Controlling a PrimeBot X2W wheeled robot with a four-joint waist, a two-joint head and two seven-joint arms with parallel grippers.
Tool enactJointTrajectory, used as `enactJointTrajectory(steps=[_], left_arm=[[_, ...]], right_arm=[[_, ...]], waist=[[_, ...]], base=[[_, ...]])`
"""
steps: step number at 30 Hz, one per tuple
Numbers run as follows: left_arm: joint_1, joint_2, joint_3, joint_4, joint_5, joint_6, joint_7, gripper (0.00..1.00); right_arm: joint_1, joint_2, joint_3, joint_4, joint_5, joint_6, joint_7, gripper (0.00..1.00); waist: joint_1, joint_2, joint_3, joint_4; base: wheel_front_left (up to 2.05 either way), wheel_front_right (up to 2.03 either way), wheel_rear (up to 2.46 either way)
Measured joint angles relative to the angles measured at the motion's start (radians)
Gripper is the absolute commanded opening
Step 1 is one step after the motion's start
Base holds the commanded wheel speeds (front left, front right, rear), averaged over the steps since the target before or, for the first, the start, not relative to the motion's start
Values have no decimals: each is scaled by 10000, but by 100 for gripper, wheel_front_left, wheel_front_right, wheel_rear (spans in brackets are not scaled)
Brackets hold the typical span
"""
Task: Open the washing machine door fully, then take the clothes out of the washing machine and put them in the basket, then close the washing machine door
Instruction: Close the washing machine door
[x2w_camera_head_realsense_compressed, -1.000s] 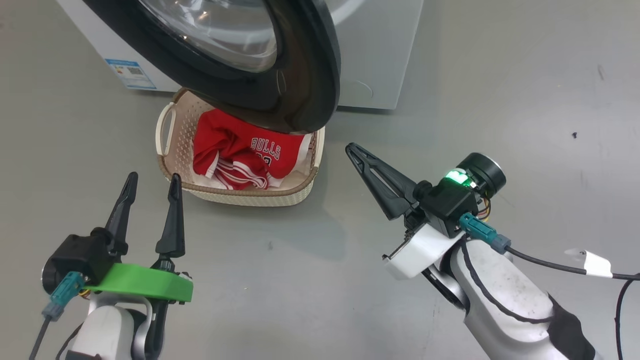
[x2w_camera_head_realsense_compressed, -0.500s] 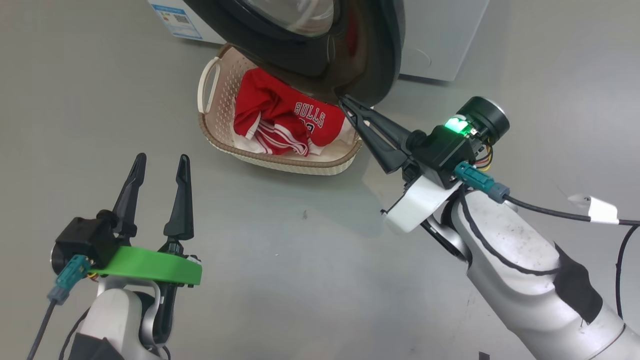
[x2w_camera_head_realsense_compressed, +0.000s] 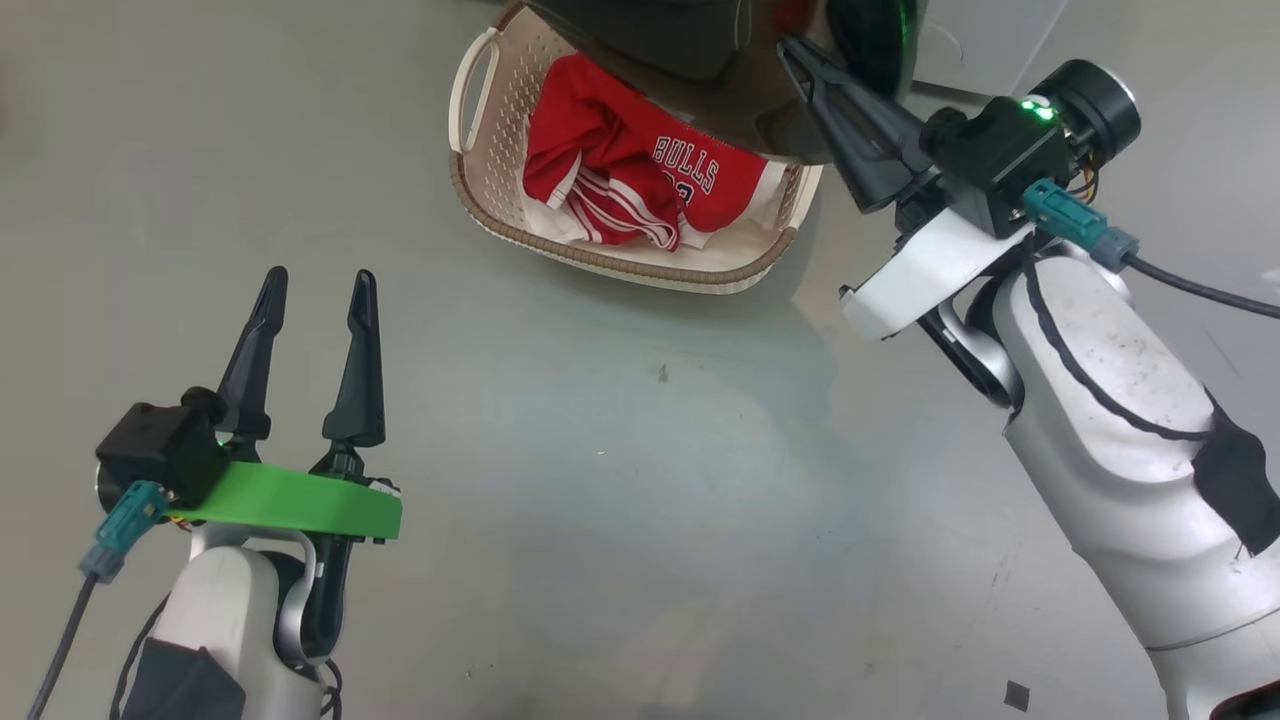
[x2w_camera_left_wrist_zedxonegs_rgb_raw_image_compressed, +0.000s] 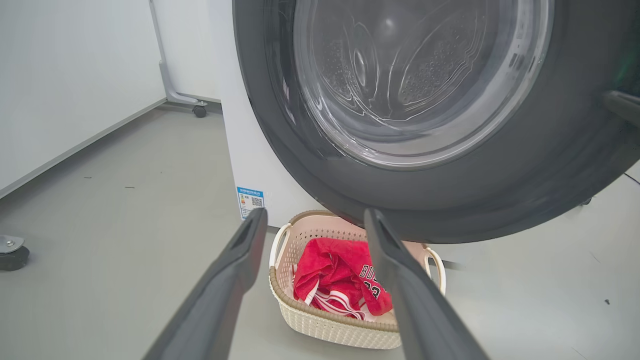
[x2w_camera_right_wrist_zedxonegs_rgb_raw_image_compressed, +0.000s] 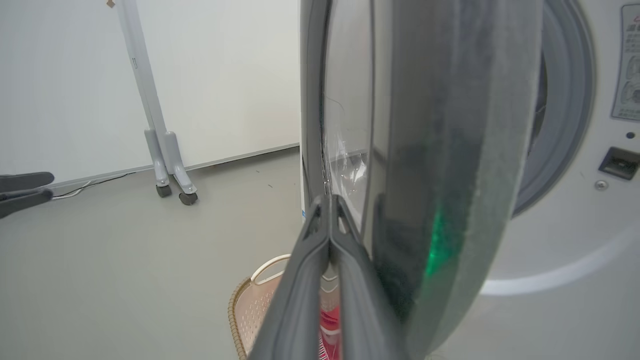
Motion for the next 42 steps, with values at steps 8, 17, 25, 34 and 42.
enactJointTrajectory(steps=[8,17,25,34,42], left_arm=[[-188,-82,13,82,-36,-10,0,100],[-276,-125,35,38,-182,-54,0,100],[-596,-161,69,-52,-249,-56,0,100],[-1019,-207,-155,-125,-259,-56,0,100],[-1200,-221,-313,-88,-341,-56,-2,100]], right_arm=[[-349,-242,-631,420,194,12,-13,0],[-1465,-267,-1375,723,667,-263,44,0],[-2919,-320,-1499,980,401,-499,443,0],[-3921,-635,-1797,1620,268,-608,545,0],[-4560,-690,-1956,2199,146,-773,619,0]], waist=[[0,0,341,189],[0,0,852,215],[0,0,1445,185],[0,0,2077,168],[1,0,2367,238]], base=[[0,0,0],[0,0,0],[0,0,0],[0,0,0],[0,0,0]])
